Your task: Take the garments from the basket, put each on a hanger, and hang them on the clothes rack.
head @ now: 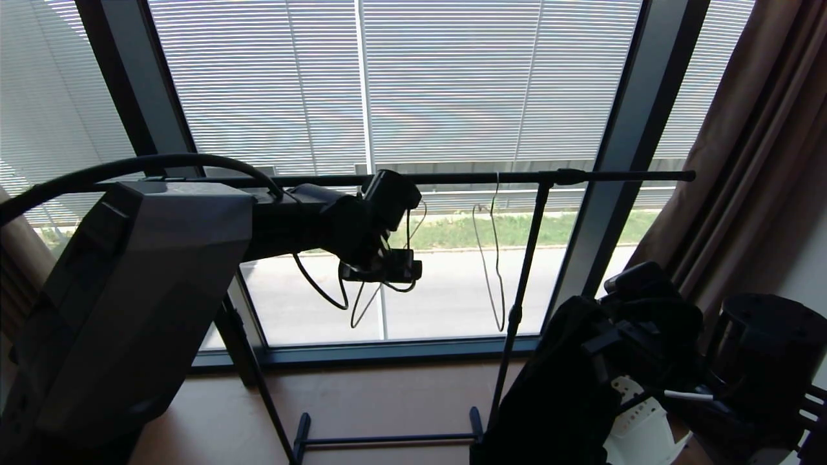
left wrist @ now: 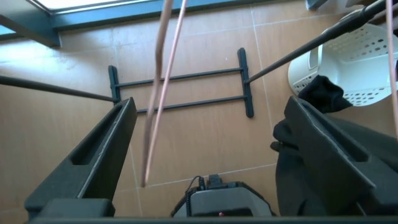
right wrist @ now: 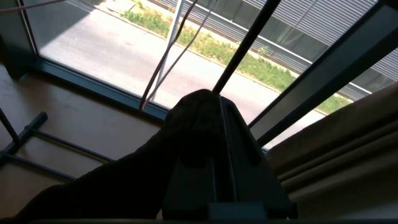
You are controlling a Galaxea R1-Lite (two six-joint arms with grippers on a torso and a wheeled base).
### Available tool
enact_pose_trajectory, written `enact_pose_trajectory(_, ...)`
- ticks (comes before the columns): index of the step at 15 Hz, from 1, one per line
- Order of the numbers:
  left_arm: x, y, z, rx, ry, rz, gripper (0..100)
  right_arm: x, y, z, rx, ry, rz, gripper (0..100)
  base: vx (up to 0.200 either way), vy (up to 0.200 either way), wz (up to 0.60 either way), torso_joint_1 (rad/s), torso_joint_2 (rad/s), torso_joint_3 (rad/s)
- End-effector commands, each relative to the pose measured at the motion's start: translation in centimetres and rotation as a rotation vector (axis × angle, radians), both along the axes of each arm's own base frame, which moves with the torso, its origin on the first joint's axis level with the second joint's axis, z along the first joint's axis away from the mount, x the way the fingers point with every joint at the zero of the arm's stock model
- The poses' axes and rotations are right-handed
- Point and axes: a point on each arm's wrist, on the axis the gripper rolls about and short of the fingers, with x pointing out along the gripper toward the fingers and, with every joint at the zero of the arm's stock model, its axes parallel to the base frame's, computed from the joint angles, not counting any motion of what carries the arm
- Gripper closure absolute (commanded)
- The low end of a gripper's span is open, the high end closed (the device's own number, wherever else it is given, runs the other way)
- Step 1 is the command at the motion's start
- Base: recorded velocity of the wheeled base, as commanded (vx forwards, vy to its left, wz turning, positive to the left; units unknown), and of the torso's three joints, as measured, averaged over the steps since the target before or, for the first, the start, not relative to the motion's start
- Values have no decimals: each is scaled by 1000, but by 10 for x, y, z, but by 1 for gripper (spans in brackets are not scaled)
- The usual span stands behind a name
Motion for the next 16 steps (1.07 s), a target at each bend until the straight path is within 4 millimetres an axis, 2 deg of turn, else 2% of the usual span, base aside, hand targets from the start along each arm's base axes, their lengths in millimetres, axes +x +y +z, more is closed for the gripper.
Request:
enact_pose_trajectory(1,1,1,5,-13,-23,1,0,0,0,0,-1,1,0,100,0,0,0,0,0,0)
enact_pose_trajectory(12,18,-2,-23,-12,-32,6,0,0,0,-2,-5,8,2,100,0,0,0,0,0,0)
enact_pose_trajectory(13,18,-1,-24,-11,-30,8,100,0,0,-2,-5,8,2,100,0,0,0,0,0,0)
enact_pose_trajectory(16,19,-2,-27,-8,-23,7,100,0,0,-2,-5,8,2,100,0,0,0,0,0,0)
